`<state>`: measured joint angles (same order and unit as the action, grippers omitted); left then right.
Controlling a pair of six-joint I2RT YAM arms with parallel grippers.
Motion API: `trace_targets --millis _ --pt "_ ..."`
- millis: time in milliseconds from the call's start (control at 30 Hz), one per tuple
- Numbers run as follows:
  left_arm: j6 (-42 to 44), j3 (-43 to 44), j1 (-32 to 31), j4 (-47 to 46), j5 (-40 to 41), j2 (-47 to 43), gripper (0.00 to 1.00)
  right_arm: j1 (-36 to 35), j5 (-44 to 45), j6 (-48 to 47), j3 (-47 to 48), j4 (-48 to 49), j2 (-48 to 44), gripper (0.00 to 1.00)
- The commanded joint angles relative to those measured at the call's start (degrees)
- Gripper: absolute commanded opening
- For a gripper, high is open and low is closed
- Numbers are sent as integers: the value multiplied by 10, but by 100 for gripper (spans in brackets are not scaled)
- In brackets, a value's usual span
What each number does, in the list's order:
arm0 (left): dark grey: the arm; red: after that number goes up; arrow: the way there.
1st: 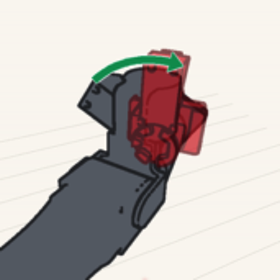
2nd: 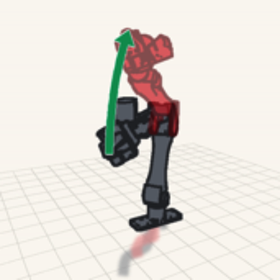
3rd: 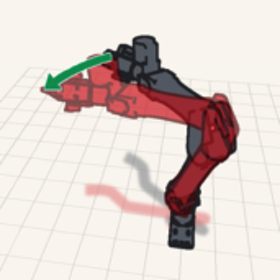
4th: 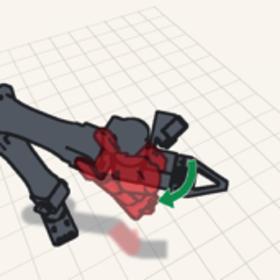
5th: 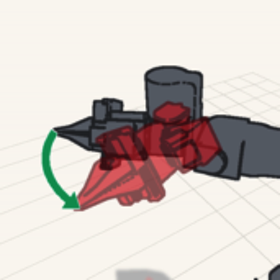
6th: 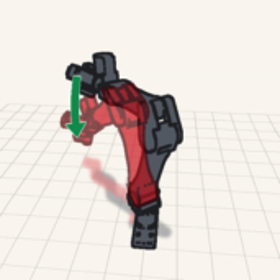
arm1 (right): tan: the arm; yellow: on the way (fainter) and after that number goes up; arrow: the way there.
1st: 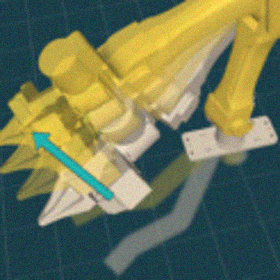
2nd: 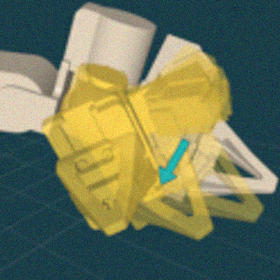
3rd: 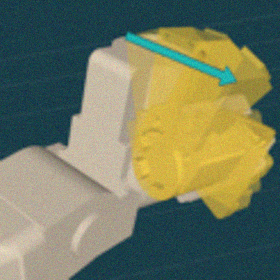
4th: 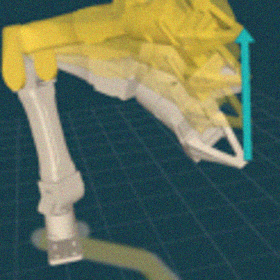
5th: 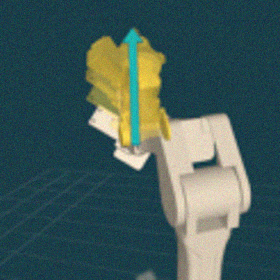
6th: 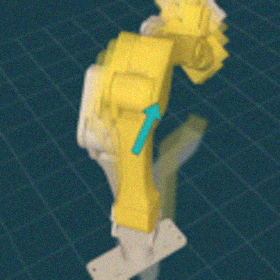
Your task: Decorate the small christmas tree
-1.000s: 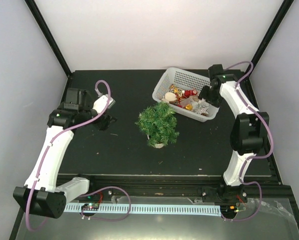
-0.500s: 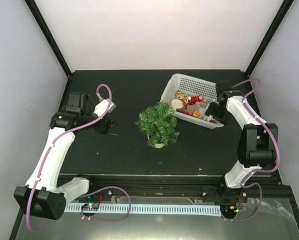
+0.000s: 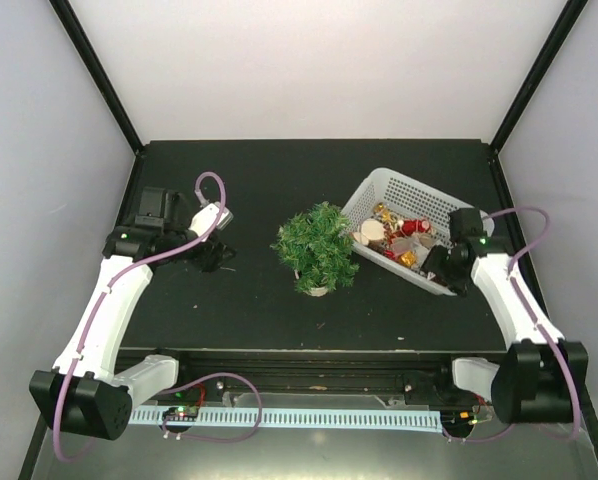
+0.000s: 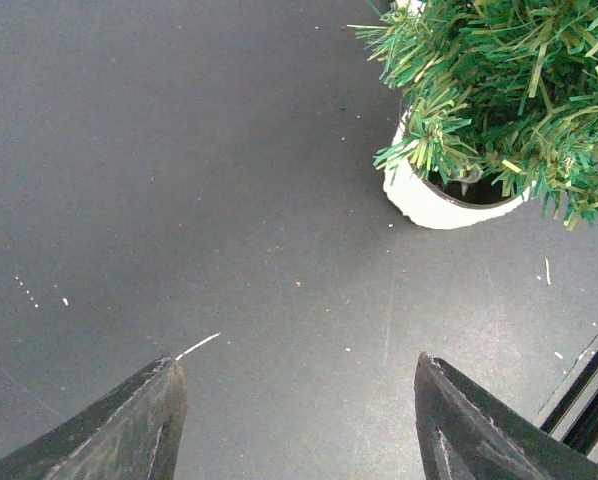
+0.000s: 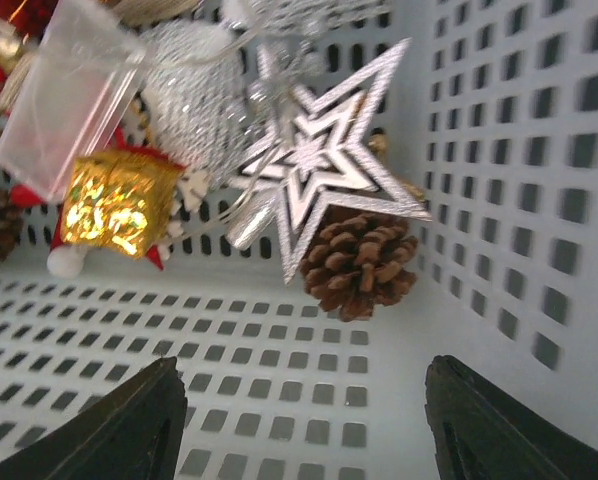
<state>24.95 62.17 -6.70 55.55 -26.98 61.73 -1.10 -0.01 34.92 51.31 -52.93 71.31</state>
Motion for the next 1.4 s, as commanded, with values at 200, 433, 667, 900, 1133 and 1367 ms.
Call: trace_targets --millis 200,433,667,900,1133,1367 --pt "1 -2 5 -24 -14 12 64 -143 -93 33 -24 -25 -66 68" --pt "-2 -2 5 -23 -13 17 64 -43 80 -3 127 -84 2 97" --pt "4 -16 4 -19 -3 10 64 55 149 -30 208 -85 95 100" --pt "7 -26 5 -19 0 7 64 137 117 -35 226 -57 146 100" --pt "3 -46 5 -28 -4 7 63 190 1 -38 210 4 163 100" --pt "5 -58 5 -34 -10 10 64 186 -169 -55 110 91 120 100"
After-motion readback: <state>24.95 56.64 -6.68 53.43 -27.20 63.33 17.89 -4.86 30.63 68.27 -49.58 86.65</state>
